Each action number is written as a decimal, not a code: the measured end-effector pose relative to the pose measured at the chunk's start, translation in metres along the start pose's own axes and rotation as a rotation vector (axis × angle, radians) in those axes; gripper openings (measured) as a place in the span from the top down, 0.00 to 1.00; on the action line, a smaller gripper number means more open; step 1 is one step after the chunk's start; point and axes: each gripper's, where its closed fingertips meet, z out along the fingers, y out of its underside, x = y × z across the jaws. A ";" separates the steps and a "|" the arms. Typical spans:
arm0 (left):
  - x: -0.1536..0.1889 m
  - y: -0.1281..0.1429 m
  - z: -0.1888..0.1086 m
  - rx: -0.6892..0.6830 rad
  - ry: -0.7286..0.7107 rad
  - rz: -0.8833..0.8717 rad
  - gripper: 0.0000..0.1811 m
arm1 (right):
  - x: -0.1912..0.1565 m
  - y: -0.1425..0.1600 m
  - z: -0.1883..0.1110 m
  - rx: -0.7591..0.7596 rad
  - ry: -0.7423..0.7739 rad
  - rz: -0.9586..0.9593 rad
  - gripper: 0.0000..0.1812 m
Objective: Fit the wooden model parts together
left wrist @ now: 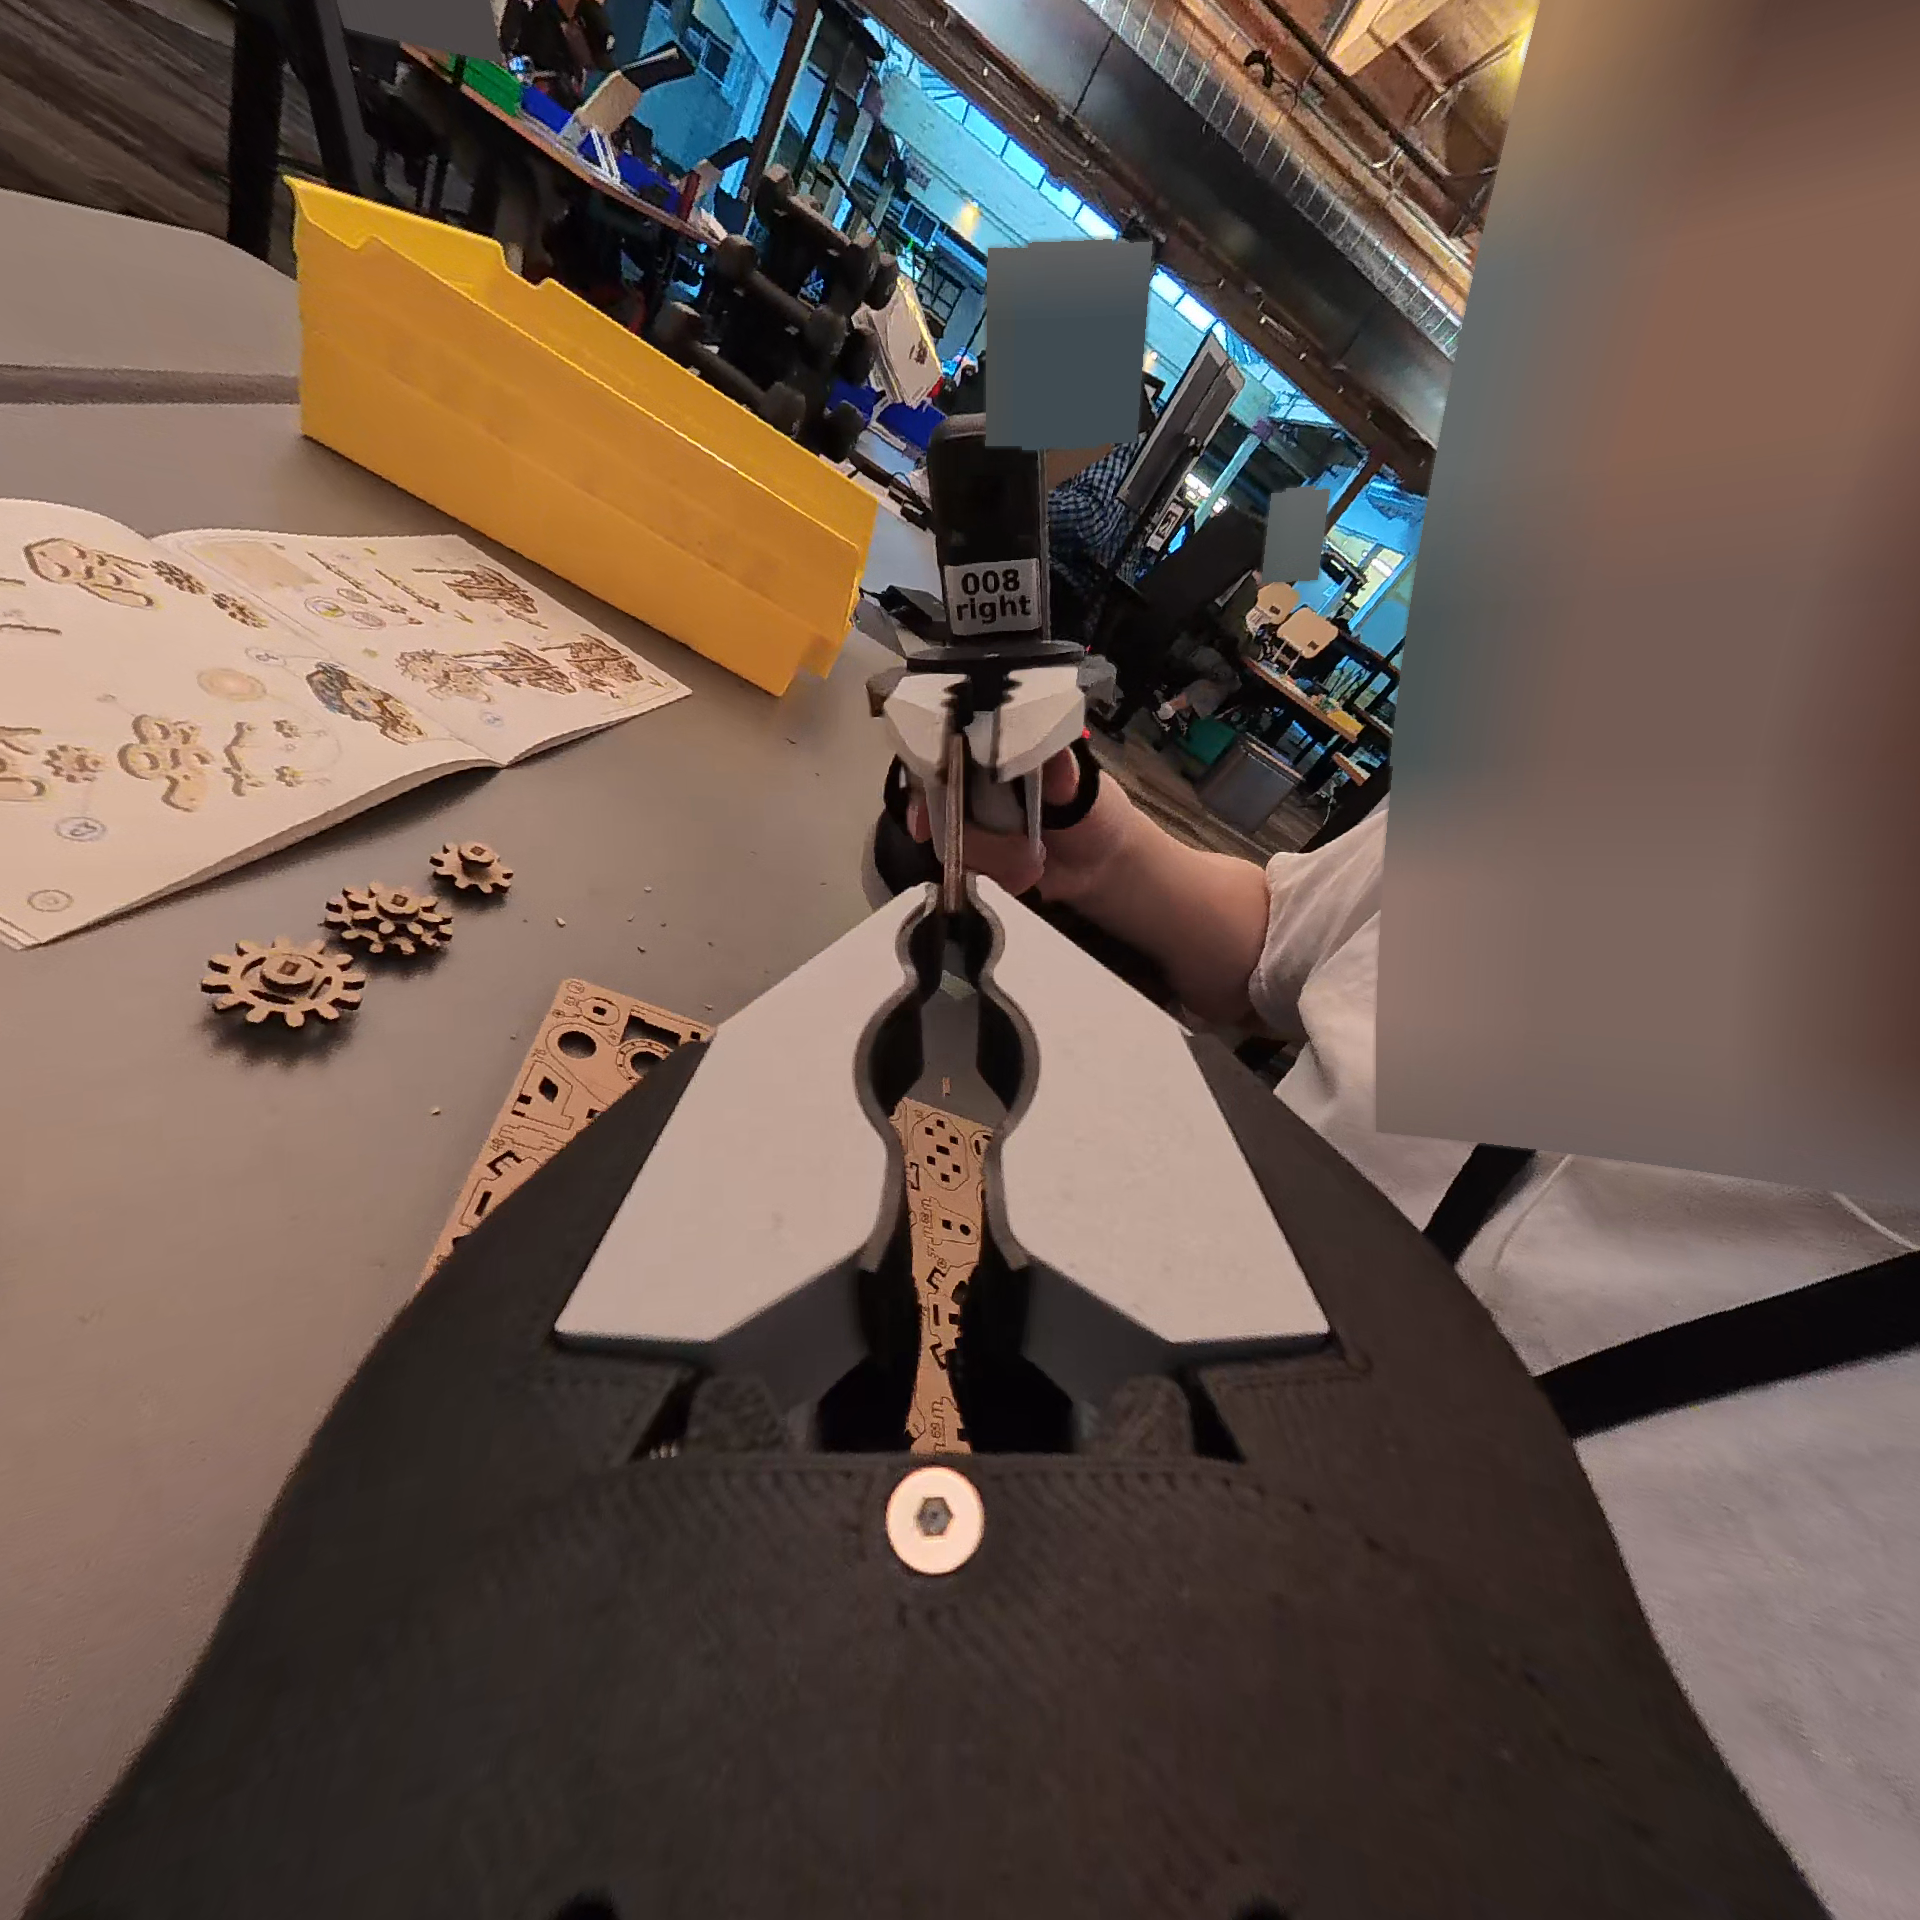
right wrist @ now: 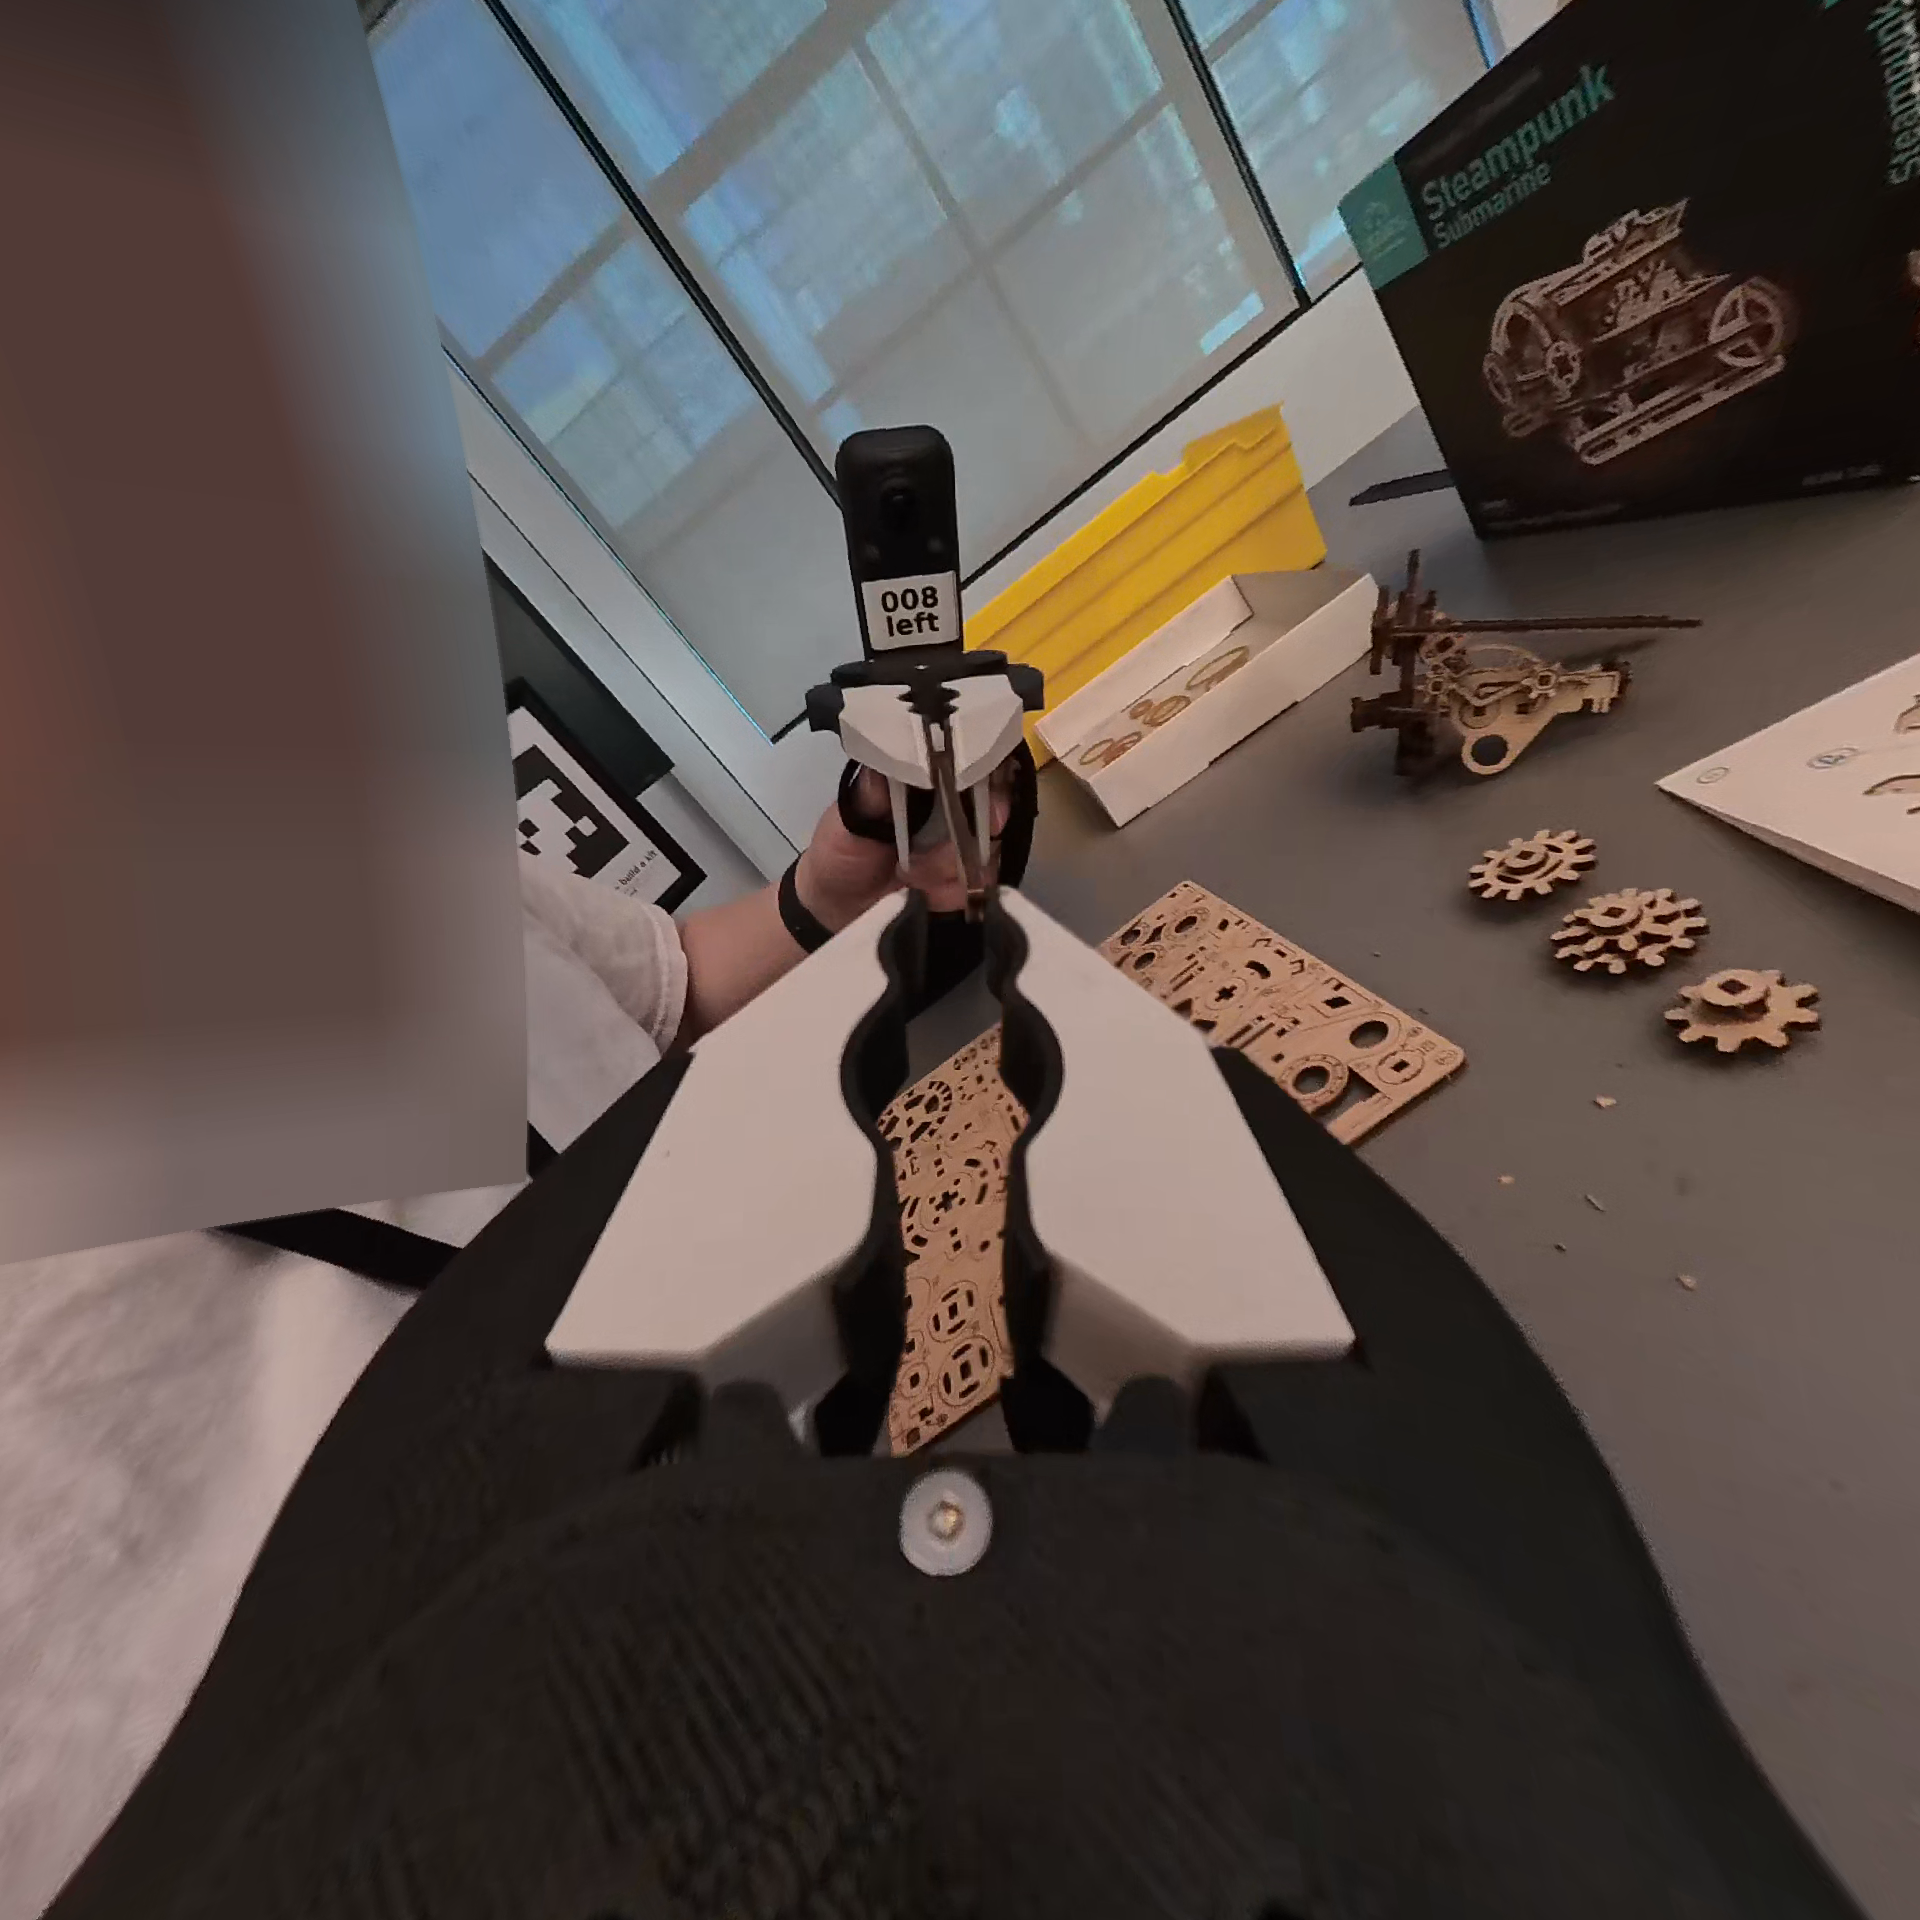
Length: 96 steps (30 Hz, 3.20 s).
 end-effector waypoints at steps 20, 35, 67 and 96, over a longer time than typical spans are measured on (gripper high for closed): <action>0.000 0.008 -0.001 -0.063 -0.011 -0.004 0.92 | -0.003 0.010 -0.005 -0.081 0.009 -0.040 0.99; -0.061 0.069 -0.090 -0.442 -0.491 -0.331 0.79 | 0.027 0.032 -0.006 -0.268 0.221 -0.253 1.00; -0.024 0.131 -0.109 -0.564 -0.820 -0.381 1.00 | 0.044 0.036 -0.093 -0.481 0.368 -0.034 0.99; -0.022 0.133 -0.079 -0.387 -0.647 -0.514 1.00 | 0.047 0.063 -0.083 -0.539 0.260 0.148 0.99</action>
